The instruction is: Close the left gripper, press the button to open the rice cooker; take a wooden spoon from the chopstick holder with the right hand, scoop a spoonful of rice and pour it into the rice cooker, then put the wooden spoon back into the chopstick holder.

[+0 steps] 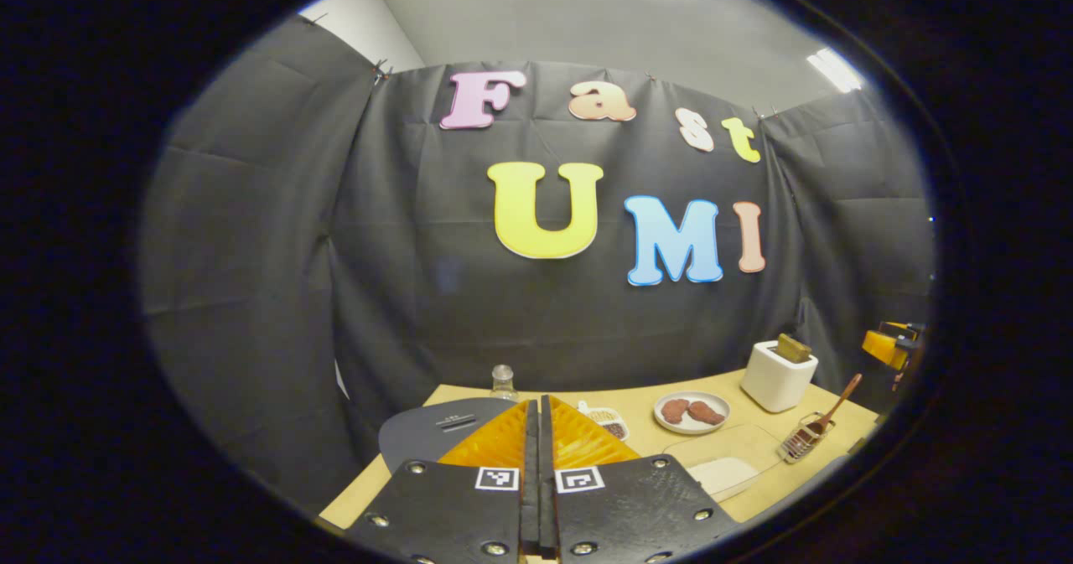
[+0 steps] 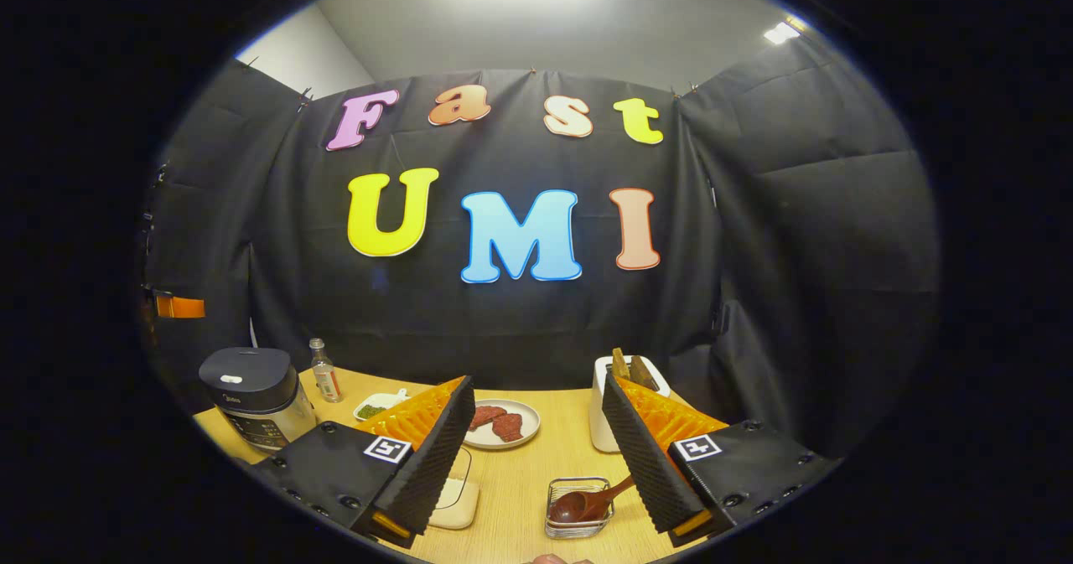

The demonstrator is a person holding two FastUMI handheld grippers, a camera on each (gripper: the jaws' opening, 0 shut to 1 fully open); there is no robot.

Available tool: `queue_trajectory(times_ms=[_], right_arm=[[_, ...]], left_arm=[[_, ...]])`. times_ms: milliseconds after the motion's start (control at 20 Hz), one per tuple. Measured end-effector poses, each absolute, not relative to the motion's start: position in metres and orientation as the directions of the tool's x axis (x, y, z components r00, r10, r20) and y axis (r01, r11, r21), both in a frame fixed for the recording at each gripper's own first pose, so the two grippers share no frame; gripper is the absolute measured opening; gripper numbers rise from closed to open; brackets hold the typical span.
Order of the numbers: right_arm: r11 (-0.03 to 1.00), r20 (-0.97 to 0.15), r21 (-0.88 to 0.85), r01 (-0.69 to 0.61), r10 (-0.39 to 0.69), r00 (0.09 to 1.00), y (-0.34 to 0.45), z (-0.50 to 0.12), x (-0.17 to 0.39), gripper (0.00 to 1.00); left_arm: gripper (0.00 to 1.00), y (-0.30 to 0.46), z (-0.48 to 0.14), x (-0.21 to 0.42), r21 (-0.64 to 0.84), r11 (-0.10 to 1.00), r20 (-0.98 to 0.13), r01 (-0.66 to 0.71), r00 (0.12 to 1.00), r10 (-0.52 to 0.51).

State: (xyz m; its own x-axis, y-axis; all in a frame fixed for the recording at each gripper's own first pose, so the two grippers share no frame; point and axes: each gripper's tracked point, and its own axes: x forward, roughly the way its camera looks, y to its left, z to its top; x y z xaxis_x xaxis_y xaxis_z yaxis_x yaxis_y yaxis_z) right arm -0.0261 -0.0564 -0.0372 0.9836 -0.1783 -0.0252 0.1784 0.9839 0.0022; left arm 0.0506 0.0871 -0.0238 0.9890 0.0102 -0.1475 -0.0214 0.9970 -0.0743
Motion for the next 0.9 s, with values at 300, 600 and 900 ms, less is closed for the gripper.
queue_trajectory(times_ms=[300,600,900], right_arm=[[0.989,-0.027,-0.013,0.15,-0.15,0.988,-0.058,-0.039,-0.025,0.98],[0.978,-0.033,-0.021,0.206,-0.207,0.978,-0.08,-0.05,-0.03,0.98],[0.977,-0.033,-0.019,0.213,-0.214,0.976,-0.093,-0.059,-0.031,0.98]], left_arm=[[0.01,0.071,-0.05,0.06,-0.031,0.998,-0.312,0.049,0.948,-0.056],[0.01,0.08,-0.103,0.072,-0.113,0.993,-0.427,0.016,0.902,-0.063],[0.01,0.087,-0.139,0.079,-0.156,0.988,-0.496,-0.007,0.865,-0.072]])
